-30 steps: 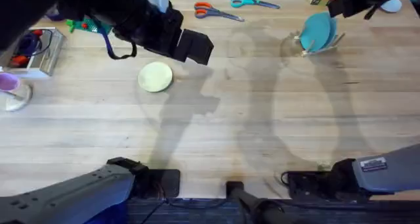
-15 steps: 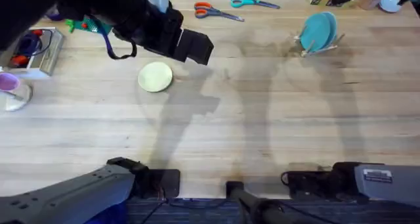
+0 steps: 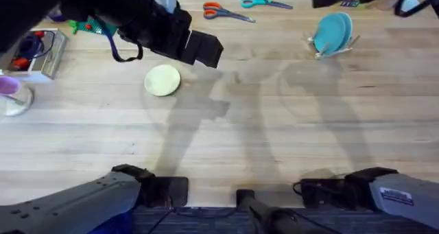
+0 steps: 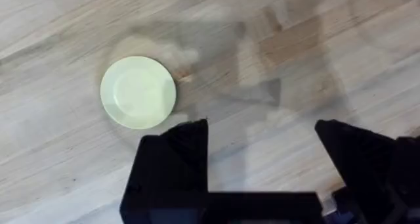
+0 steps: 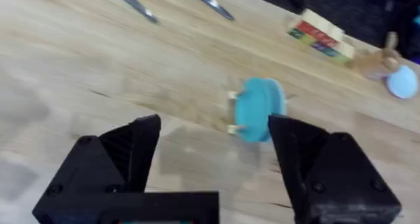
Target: Pick up the plates from the table one by one and place each into a slot on the dish rack.
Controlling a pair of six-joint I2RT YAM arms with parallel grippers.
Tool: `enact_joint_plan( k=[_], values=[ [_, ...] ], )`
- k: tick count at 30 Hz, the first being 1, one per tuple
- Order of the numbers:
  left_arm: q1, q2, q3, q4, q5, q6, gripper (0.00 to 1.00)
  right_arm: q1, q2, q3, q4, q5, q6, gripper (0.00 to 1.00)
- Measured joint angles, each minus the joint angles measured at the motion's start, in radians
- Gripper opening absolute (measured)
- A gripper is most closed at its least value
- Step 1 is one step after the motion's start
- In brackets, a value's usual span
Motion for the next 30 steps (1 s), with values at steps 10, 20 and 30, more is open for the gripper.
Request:
enact_joint_plan(
  k=[10, 20, 30],
  values=[
    [0.0, 0.0, 0.0, -0.007, 0.0, -0.003, 0.893, 0.131, -0.005, 0.0, 0.002, -0.162, 0.202, 0.99],
    [0.006, 0.0, 0.0, -0.038, -0.027, -0.002, 0.042, 0.131, -0.005, 0.0, 0.002, -0.238, 0.266, 0.992],
    [0.243, 0.0, 0.0, -0.094, 0.07, 0.069, 0.042, 0.131, -0.005, 0.0, 0.002, -0.244, 0.274, 0.994]
  ],
)
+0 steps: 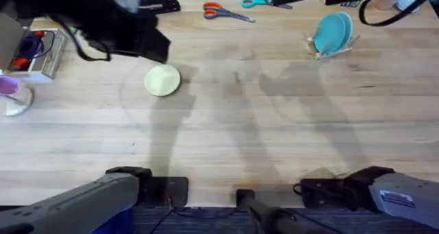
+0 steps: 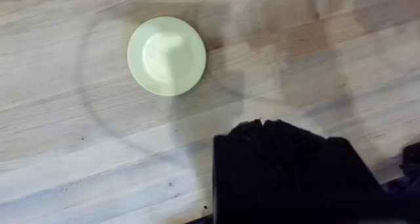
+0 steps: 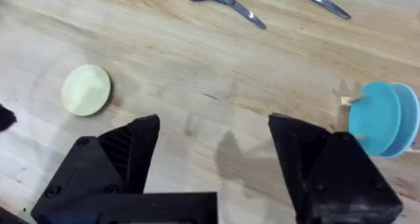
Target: Pick up the plates from the table one by one and place each into a slot on the dish rack.
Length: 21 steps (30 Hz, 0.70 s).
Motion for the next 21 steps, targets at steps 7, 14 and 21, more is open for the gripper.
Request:
enact_joint_plan(
  k=[7, 14, 21],
  values=[
    [0.202, 0.0, 0.0, -0.012, 0.125, 0.125, 0.042, 0.0, 0.0, 0.0, 0.0, -0.003, 0.002, 0.995],
    [0.327, 0.0, -0.015, -0.007, 0.206, 0.196, 0.042, 0.0, 0.0, 0.0, 0.0, -0.003, 0.003, 0.995],
    [0.446, 0.014, -0.098, 0.03, 0.313, 0.258, 0.042, 0.0, 0.0, 0.0, 0.0, -0.006, 0.003, 0.995]
  ],
)
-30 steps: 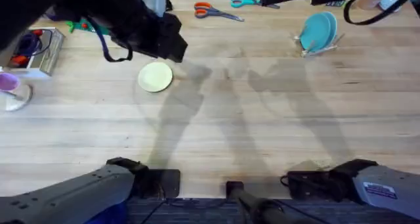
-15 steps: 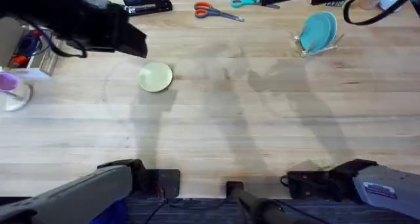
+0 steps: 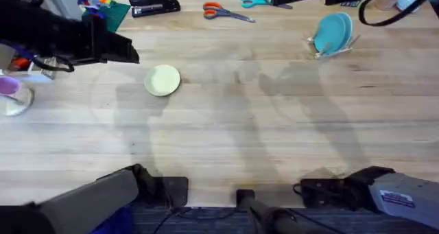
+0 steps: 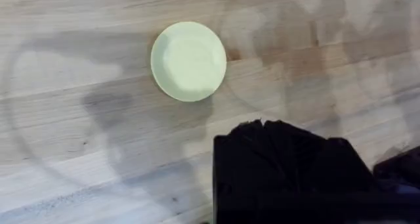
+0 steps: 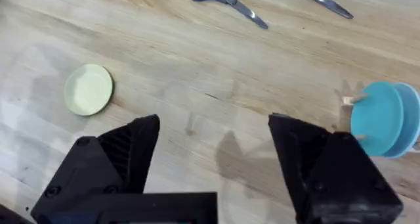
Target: Pick up the plates from the table one by one and place each into a slot on the dish rack.
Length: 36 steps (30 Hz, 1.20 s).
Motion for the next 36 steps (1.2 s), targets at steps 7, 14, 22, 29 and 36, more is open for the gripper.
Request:
enact_joint_plan(
  k=[7, 14, 22, 29, 36],
  values=[
    [0.055, 0.136, -0.002, 0.005, 0.048, 0.055, 0.042, 0.0, 0.0, 0.0, 0.0, 0.0, 0.0, 0.995],
    [0.067, 0.282, -0.002, 0.006, 0.069, 0.111, 0.042, 0.0, 0.0, 0.0, 0.0, 0.0, 0.0, 0.994],
    [0.097, 0.377, -0.003, 0.013, 0.076, 0.154, 0.042, 0.0, 0.0, 0.0, 0.0, -0.001, 0.0, 0.993],
    [0.13, 0.413, -0.003, 0.022, 0.094, 0.187, 0.042, 0.0, 0.0, 0.0, 0.0, -0.001, 0.0, 0.995],
    [0.13, 0.488, -0.003, 0.046, 0.103, 0.199, 0.042, 0.0, 0.0, 0.0, 0.0, 0.0, 0.0, 0.995]
  ],
)
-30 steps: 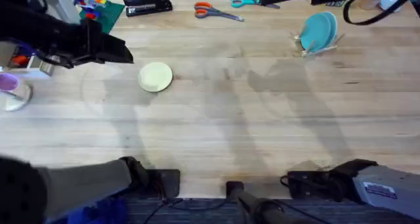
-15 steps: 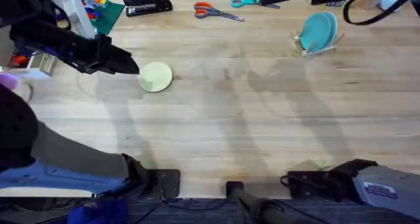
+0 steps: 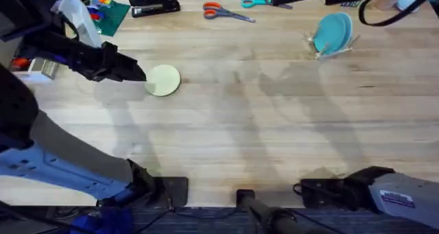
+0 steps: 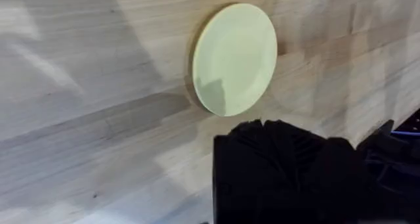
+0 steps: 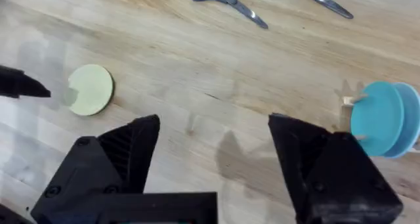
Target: Pick up the plates from the table one by one and place each into a slot on the dish rack.
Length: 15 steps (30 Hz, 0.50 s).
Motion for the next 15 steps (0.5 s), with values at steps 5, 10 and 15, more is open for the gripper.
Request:
enact_joint_plan(
  k=[5, 10, 15],
  values=[
    [0.0, 0.018, -0.001, 0.026, 0.002, 0.002, 0.042, 0.0, 0.0, 0.0, 0.0, 0.0, 0.0, 0.995],
    [0.0, 0.018, -0.001, 0.038, 0.003, 0.002, 0.042, 0.0, 0.0, 0.0, 0.0, 0.0, 0.0, 0.995],
    [0.0, 0.018, -0.001, 0.064, 0.003, 0.0, 0.042, 0.0, 0.0, 0.0, 0.0, 0.0, 0.0, 0.995]
  ],
)
